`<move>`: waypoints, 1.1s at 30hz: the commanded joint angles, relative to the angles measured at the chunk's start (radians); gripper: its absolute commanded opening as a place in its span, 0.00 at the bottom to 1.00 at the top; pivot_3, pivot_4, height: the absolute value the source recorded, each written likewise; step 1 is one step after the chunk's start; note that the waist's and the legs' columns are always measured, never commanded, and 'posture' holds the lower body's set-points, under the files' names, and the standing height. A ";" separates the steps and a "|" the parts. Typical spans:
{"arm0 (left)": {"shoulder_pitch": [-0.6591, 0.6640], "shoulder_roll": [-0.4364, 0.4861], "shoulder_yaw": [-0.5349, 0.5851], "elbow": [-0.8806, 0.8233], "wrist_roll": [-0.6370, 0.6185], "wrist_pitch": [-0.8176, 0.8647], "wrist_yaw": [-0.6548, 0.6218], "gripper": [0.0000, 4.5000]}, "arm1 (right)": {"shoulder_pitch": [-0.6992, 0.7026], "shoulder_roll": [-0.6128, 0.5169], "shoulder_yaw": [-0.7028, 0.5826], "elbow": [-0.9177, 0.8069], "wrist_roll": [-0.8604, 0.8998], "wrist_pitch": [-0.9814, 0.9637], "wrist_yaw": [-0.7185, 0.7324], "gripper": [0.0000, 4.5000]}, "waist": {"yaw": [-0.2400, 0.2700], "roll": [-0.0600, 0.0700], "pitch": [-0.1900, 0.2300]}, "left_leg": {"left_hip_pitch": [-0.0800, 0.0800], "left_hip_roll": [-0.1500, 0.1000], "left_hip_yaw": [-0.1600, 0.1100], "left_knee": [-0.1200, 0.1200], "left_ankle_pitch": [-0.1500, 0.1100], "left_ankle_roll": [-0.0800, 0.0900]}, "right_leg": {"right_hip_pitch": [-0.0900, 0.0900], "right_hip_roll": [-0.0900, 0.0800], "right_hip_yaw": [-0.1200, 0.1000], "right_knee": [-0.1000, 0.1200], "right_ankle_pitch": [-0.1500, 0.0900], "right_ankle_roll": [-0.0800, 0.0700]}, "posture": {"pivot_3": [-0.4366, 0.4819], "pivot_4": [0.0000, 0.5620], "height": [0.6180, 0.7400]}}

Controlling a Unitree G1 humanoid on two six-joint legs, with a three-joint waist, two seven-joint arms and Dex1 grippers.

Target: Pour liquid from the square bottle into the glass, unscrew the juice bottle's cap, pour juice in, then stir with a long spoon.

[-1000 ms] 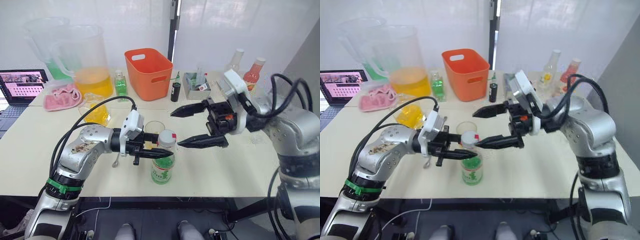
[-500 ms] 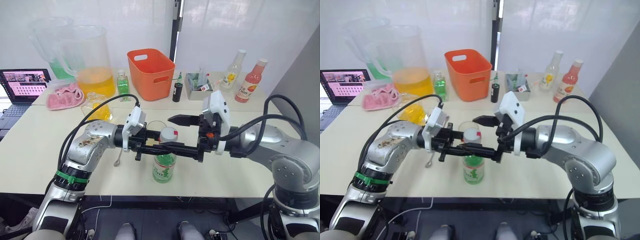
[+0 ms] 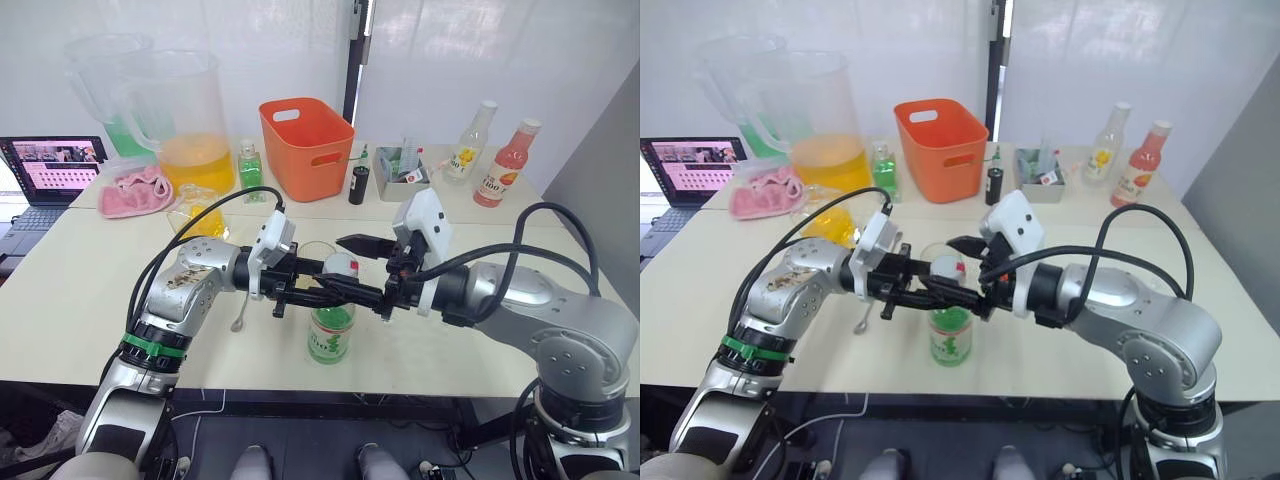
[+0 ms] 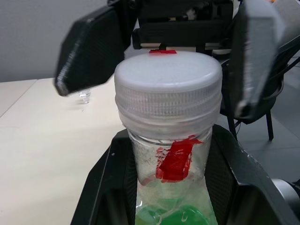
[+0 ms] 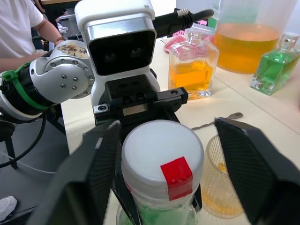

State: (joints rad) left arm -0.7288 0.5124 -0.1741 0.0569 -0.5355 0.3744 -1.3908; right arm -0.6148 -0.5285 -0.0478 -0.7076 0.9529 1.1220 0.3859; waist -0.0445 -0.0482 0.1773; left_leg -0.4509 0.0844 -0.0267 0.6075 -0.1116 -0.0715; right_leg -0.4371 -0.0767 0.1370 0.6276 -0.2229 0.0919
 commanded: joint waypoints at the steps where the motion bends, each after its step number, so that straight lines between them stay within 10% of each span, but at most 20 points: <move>1: -0.007 0.000 -0.002 0.005 0.039 -0.018 0.016 0.31 | -0.005 -0.007 -0.008 -0.024 0.030 -0.021 0.007 0.44 | 0.000 0.000 0.000 | 0.000 0.000 0.000 0.000 0.000 0.000 | 0.000 0.000 0.000 0.000 0.000 0.000 | 0.48 0.27 0.85; 11: 0.014 0.019 0.014 -0.047 0.045 0.002 0.047 0.31 | -0.057 -0.140 0.141 0.178 -0.125 -0.231 0.381 0.38 | -0.002 0.000 0.000 | 0.001 0.000 0.000 0.000 0.000 0.000 | 0.001 0.000 0.000 -0.002 0.000 0.000 | 0.48 0.27 0.85; 18: 0.054 0.058 0.046 -0.106 0.041 0.026 0.085 0.31 | -0.205 -0.128 0.268 0.506 -0.240 -0.485 0.862 0.38 | -0.010 0.000 0.000 | 0.002 0.000 0.000 0.000 0.000 0.000 | 0.002 0.000 0.000 -0.002 0.000 0.000 | 0.48 0.27 0.85; 27: 0.082 0.090 0.065 -0.208 0.004 0.101 0.148 0.31 | -0.364 -0.056 0.291 0.797 -0.335 -0.588 1.091 0.38 | -0.025 0.000 0.000 | 0.003 0.000 0.000 -0.002 0.000 0.000 | 0.001 0.001 -0.001 0.000 0.000 0.000 | 0.48 0.27 0.85; 33: 0.092 0.100 0.068 -0.230 -0.011 0.116 0.166 0.31 | -0.380 -0.068 0.239 0.777 -0.327 -0.565 1.111 0.91 | -0.026 0.000 0.000 | 0.002 0.000 0.000 -0.002 0.000 0.000 | 0.000 0.001 -0.001 0.001 0.000 0.000 | 0.48 0.27 0.85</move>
State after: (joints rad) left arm -0.6356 0.5914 -0.1351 -0.1598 -0.5557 0.4861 -1.2455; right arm -0.9726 -0.5796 0.2489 0.1011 0.6109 0.5537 1.4975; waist -0.0707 -0.0479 0.1774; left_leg -0.4486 0.0848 -0.0270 0.6057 -0.1117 -0.0717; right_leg -0.4372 -0.0759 0.1360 0.6288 -0.2228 0.0920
